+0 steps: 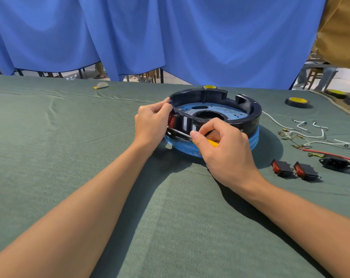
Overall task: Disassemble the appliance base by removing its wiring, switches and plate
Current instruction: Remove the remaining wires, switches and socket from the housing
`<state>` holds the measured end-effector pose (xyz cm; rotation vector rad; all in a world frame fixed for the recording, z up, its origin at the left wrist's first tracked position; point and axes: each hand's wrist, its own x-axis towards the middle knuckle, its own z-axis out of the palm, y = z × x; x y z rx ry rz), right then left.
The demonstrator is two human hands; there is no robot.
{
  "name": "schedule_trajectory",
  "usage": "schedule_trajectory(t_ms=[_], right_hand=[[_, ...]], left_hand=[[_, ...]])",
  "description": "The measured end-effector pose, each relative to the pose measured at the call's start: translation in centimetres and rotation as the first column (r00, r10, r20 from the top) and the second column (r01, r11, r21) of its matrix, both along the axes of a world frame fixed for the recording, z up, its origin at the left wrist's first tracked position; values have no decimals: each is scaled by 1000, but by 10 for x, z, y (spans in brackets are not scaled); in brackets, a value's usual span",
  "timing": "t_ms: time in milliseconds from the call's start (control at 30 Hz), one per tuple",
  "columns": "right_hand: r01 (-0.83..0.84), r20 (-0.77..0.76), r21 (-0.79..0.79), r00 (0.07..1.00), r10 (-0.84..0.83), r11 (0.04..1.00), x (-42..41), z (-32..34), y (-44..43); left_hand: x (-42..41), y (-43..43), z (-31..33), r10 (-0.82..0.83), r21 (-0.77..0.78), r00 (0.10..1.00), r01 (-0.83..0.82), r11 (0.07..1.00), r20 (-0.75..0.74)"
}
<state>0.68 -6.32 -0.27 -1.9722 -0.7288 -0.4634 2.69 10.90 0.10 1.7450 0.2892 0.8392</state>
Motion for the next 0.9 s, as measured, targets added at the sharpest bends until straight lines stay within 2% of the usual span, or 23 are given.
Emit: schedule_trajectory(t_ms=[167,300,367,533,700,900], right_hand=[[-21,215,68,977,6,997,-9,2,-8],[20,332,131,941,-63,991,-6,9,-4],[42,351,105,933,-76,994,-2,12,-2],[59,406,-122,914,-5,991,0,12,-10],[19,421,-181,905,60,983,-1,15,-26],[45,411,-69,911,-13,997,2,18,-17]], left_hand=[[-1,5,3,-63,-67,998,62,996,-17],[-1,7,2,-77,-93,997,76,993,-14],[-1,7,2,-84,-100,996,82,992,-15],[-4,6,4,-101,-115,995,98,989,-21],[-5,5,5,-106,-125,994,103,987,-25],[-7,6,6,-113,-125,993,109,986,-25]])
